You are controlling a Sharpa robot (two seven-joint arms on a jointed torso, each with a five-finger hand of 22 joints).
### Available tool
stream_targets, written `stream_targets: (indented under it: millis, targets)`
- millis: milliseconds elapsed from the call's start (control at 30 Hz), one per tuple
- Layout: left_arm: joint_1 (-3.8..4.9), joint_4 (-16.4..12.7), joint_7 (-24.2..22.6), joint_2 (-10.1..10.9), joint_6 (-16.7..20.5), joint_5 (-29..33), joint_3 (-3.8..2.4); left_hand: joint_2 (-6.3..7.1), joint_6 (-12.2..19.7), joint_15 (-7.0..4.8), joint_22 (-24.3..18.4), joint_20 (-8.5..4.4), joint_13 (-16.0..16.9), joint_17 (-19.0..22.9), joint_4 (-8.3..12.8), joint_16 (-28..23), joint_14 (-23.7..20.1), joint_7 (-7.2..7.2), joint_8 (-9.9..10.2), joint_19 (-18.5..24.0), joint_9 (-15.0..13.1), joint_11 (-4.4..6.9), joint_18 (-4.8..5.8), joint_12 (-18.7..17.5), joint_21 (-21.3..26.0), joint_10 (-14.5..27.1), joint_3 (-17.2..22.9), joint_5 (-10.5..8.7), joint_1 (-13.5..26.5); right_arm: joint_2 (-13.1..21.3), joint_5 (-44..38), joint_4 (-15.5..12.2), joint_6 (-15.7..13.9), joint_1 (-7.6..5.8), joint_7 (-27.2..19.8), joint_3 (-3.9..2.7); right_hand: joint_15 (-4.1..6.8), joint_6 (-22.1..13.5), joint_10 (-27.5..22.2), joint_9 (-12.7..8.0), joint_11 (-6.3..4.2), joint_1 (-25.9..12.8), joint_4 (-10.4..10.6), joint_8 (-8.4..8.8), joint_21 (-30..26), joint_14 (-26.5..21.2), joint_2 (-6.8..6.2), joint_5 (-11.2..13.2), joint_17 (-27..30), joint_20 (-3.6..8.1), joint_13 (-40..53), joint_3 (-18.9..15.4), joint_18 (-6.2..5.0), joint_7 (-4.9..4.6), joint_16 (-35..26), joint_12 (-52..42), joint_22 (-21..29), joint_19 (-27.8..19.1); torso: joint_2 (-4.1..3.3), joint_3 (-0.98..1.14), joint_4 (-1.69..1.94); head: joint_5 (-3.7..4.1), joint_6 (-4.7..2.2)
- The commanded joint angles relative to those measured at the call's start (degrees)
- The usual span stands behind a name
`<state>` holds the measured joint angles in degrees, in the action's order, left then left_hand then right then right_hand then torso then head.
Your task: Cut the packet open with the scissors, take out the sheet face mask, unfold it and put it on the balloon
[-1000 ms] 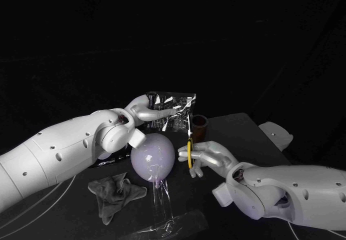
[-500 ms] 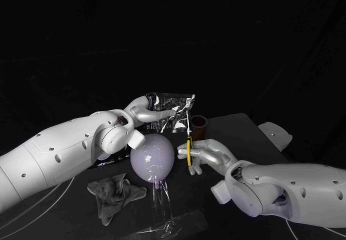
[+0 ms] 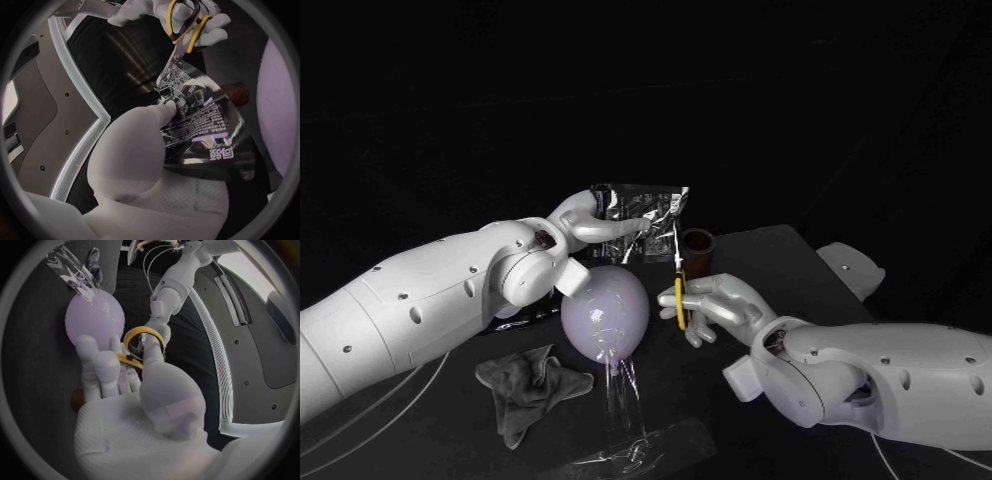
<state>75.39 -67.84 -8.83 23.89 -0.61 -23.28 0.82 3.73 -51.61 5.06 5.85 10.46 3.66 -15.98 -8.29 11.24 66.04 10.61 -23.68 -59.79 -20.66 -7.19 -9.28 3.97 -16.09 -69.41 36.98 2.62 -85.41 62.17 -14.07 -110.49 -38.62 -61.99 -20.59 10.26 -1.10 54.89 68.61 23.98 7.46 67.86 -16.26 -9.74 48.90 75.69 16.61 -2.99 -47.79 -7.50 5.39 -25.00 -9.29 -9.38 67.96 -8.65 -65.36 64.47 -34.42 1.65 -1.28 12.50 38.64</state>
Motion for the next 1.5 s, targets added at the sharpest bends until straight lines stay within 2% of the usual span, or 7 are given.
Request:
stream_targets:
  millis: [33,200,367,500,667,867,1500]
  targets:
    - [-0.01,-0.11,-1.12,-0.13,0.61,0.73,-0.01,-0.56,-0.32,-0.3,0.03,0.06,-0.01,-0.05,0.44,-0.01,0.03,0.1,-0.4,-0.2,-2.1,-0.05,-1.15,-0.37,-0.25,-0.39,0.05,0.2,0.18,0.08,-0.61,0.04,-0.07,-0.09,-0.17,-0.1,0.74,1.45,4.53,0.27,-3.05,0.93,0.28,-0.7,2.1,1.28,0.33,0.24,-1.51,0.67,0.31,1.31,0.63,0.76,1.04,-0.35,-1.23,1.59,0.0,0.01,0.0,-0.1,0.22]
    - [-0.01,0.13,-1.31,-0.16,0.97,0.98,-0.02,-0.58,-0.32,-0.3,0.02,0.05,-0.01,-0.06,0.54,-0.03,0.05,0.11,-0.39,-0.18,-2.15,-0.05,-1.15,-0.37,-0.26,-0.4,0.09,0.19,0.24,0.34,-0.97,-0.04,-0.32,-0.09,0.18,-0.1,1.55,3.04,6.86,0.6,-4.0,1.38,0.49,-1.25,4.59,2.45,0.42,0.23,-3.01,1.47,0.7,2.9,1.12,1.69,1.98,-0.4,-2.69,3.28,0.01,0.01,-0.03,-0.15,0.28]
    - [-0.02,0.21,-1.27,-0.16,0.81,1.06,-0.02,-0.59,-0.32,-0.3,0.02,0.05,0.0,-0.07,0.57,-0.04,0.06,0.12,-0.39,-0.18,-2.16,-0.05,-1.14,-0.37,-0.27,-0.4,0.1,0.19,0.26,0.41,-0.96,-0.3,-0.68,-0.09,-0.43,-0.1,1.52,2.64,6.47,0.52,-3.81,0.8,0.57,-0.91,4.49,2.52,0.11,0.24,-2.76,1.6,0.59,2.46,1.14,1.47,1.84,0.25,-2.62,3.25,0.02,0.02,-0.01,-0.15,0.21]
    - [-0.02,0.19,-1.14,-0.12,0.64,1.08,-0.02,-0.59,-0.32,-0.3,0.02,0.05,0.0,-0.07,0.57,-0.04,0.06,0.12,-0.39,-0.18,-2.16,-0.05,-1.14,-0.37,-0.27,-0.4,0.1,0.19,0.26,0.33,-0.84,-0.47,-0.96,-0.09,-1.23,-0.1,0.0,-0.82,1.67,-0.15,-1.8,-0.03,-0.02,1.12,2.78,1.71,-0.54,0.23,-1.27,0.77,-0.69,0.46,1.12,-0.47,0.87,3.8,-1.68,1.91,0.0,0.05,0.0,-0.19,-0.02]
    - [-0.02,0.17,-0.96,-0.05,0.65,1.12,-0.01,-0.59,-0.32,-0.3,0.02,0.05,0.0,-0.07,0.57,-0.04,0.06,0.12,-0.39,-0.18,-2.16,-0.05,-1.14,-0.37,-0.27,-0.4,0.1,0.19,0.26,0.2,-0.87,-0.67,-0.98,-0.09,-1.77,-0.1,-2.26,-5.21,-5.76,-1.15,0.67,0.25,-0.2,3.6,-4.58,-2.65,-1.24,0.24,5.36,-1.06,-1.89,-1.37,-0.06,-3.02,-3.27,5.22,2.56,-3.87,-0.03,0.06,-0.03,-0.16,-0.05]
    - [-0.02,0.16,-0.9,-0.01,0.82,1.11,-0.01,-0.59,-0.32,-0.3,0.02,0.05,0.0,-0.07,0.57,-0.04,0.06,0.12,-0.39,-0.18,-2.16,-0.05,-1.14,-0.37,-0.27,-0.4,0.1,0.19,0.26,0.14,-1.02,-0.88,-0.55,-0.09,-1.78,-0.1,-3.56,-8.14,-10.58,-1.98,2.09,-0.5,-0.04,5.28,-8.28,-7.11,-2.14,0.24,11.58,-2.49,-1.84,-1.53,-0.79,-4.46,-7.02,5.11,4.84,-7.2,0.0,0.04,-0.05,-0.1,-0.04]
    - [-0.11,0.08,-4.04,0.13,3.65,-5.04,0.18,-0.58,-0.33,-0.3,0.01,0.05,0.0,-0.1,0.73,-0.07,0.11,0.12,-0.39,-0.17,-2.24,-0.06,-1.14,-0.36,-0.29,-0.42,0.11,0.19,0.38,0.42,0.47,-1.96,-0.19,-0.09,-1.44,-0.1,-3.22,-7.43,-7.79,-1.99,1.56,-0.78,-0.03,4.84,-8.17,-6.32,-1.77,0.25,10.46,-2.78,-1.47,-1.51,-1.26,-3.96,-5.58,3.86,5.18,-7.1,-0.03,0.05,-0.06,0.12,-0.23]
